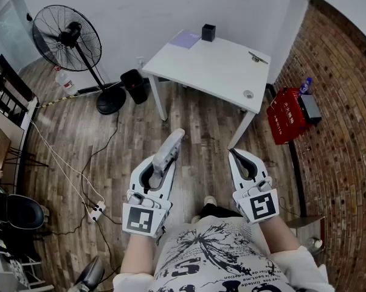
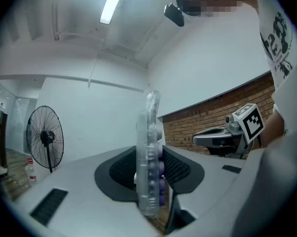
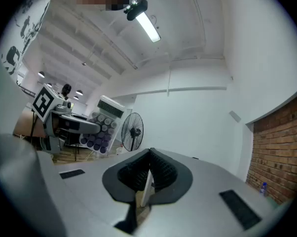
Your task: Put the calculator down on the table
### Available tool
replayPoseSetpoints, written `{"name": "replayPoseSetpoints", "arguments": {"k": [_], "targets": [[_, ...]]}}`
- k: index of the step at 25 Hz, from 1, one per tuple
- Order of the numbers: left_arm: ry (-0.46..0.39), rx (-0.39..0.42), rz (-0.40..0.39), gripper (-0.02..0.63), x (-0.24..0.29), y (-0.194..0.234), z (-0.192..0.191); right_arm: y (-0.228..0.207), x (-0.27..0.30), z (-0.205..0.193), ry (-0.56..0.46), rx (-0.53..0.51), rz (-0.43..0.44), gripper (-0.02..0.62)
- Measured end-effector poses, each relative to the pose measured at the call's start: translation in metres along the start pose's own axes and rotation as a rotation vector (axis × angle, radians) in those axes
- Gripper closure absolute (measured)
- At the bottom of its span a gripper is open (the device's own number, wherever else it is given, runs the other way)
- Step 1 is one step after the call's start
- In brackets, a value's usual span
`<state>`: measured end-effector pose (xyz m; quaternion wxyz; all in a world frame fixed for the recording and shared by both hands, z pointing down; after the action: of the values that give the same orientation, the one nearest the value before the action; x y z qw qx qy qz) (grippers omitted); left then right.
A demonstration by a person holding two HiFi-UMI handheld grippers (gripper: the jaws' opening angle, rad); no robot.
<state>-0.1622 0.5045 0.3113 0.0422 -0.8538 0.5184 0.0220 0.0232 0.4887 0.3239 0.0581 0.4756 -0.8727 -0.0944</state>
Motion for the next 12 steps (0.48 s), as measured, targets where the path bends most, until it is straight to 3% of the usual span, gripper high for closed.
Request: {"name": "replayPoseSetpoints", "arguments": {"k": [12], "targets": [[0.007,-0.01,-0.003,0.463,0.005,0.0,-0.012,-0.002,0.006,-0.016,-0.016,0.017,0.009,0.582]]}}
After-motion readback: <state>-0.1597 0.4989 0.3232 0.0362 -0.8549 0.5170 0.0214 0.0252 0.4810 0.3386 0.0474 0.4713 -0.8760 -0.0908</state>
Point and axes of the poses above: the fingertips, and each gripper's own axes: x forward along the fingers, y to its left, z out of its top, the point moved 3 cm from there along -x, backward along the fingers, and after that the axes turned 1 degree about z, right-handed, at the moved point
